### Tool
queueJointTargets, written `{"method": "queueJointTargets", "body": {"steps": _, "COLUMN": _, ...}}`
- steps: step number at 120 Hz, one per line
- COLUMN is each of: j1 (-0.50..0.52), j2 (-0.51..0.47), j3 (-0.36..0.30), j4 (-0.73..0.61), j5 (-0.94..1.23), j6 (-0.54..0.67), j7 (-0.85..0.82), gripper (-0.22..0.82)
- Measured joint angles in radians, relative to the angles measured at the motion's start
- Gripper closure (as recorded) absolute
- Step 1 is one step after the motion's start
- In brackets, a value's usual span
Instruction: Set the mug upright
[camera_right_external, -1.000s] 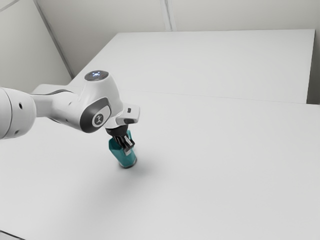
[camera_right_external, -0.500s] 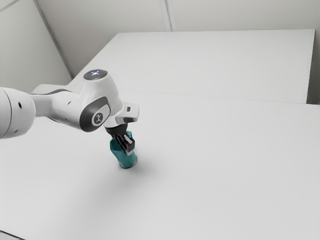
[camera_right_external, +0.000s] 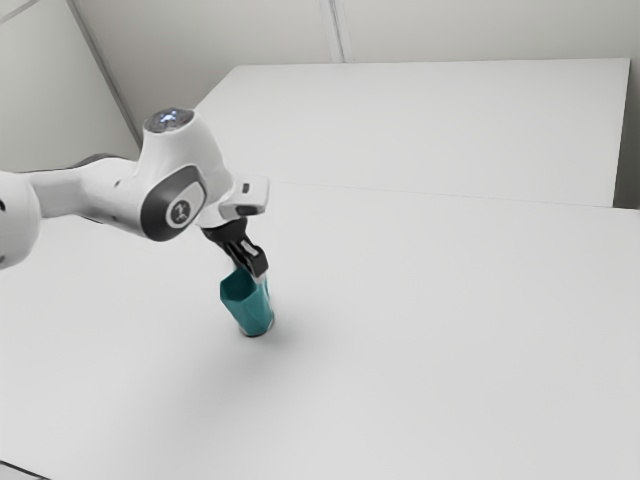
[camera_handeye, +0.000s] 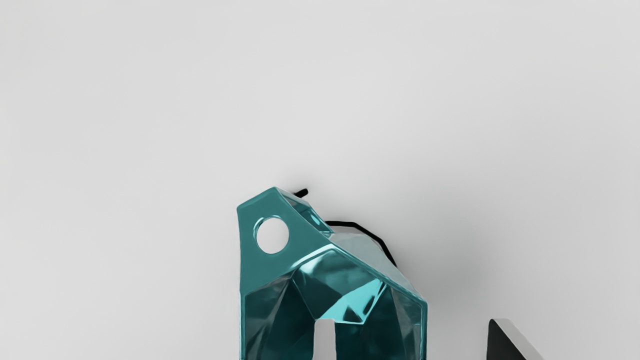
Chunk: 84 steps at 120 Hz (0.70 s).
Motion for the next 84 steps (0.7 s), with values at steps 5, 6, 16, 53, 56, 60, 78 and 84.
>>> {"method": "queueJointTargets", "body": {"steps": 5, "j1": 0.000, "j2": -0.002, "j3": 0.000, "j4": 0.031, "j5": 0.000, "j6": -0.020, "j7": 0.000, "gripper": 0.32}}
{"method": "queueJointTargets", "body": {"steps": 6, "j1": 0.000, "j2": -0.003, "j3": 0.000, "j4": 0.038, "j5": 0.000, "j6": -0.024, "j7": 0.000, "gripper": 0.31}}
{"method": "queueJointTargets", "body": {"steps": 16, "j1": 0.001, "j2": 0.002, "j3": 0.000, "j4": 0.112, "j5": -0.004, "j6": -0.070, "j7": -0.001, "gripper": 0.21}}
{"method": "queueJointTargets", "body": {"steps": 53, "j1": 0.109, "j2": 0.217, "j3": -0.045, "j4": 0.591, "j5": -0.071, "j6": -0.380, "j7": -0.011, "gripper": 0.05}}
{"method": "queueJointTargets", "body": {"steps": 56, "j1": 0.125, "j2": 0.239, "j3": -0.054, "j4": 0.631, "j5": -0.078, "j6": -0.407, "j7": -0.013, "gripper": 0.04}}
{"method": "queueJointTargets", "body": {"steps": 60, "j1": 0.143, "j2": 0.267, "j3": -0.064, "j4": 0.677, "j5": -0.084, "j6": -0.441, "j7": -0.018, "gripper": 0.04}}
{"method": "queueJointTargets", "body": {"steps": 78, "j1": 0.187, "j2": 0.362, "j3": -0.102, "j4": 0.824, "j5": -0.098, "j6": -0.578, "j7": -0.038, "gripper": 0.02}}
{"method": "queueJointTargets", "body": {"steps": 84, "j1": 0.193, "j2": 0.372, "j3": -0.111, "j4": 0.837, "j5": -0.101, "j6": -0.609, "j7": -0.044, "gripper": 0.01}}
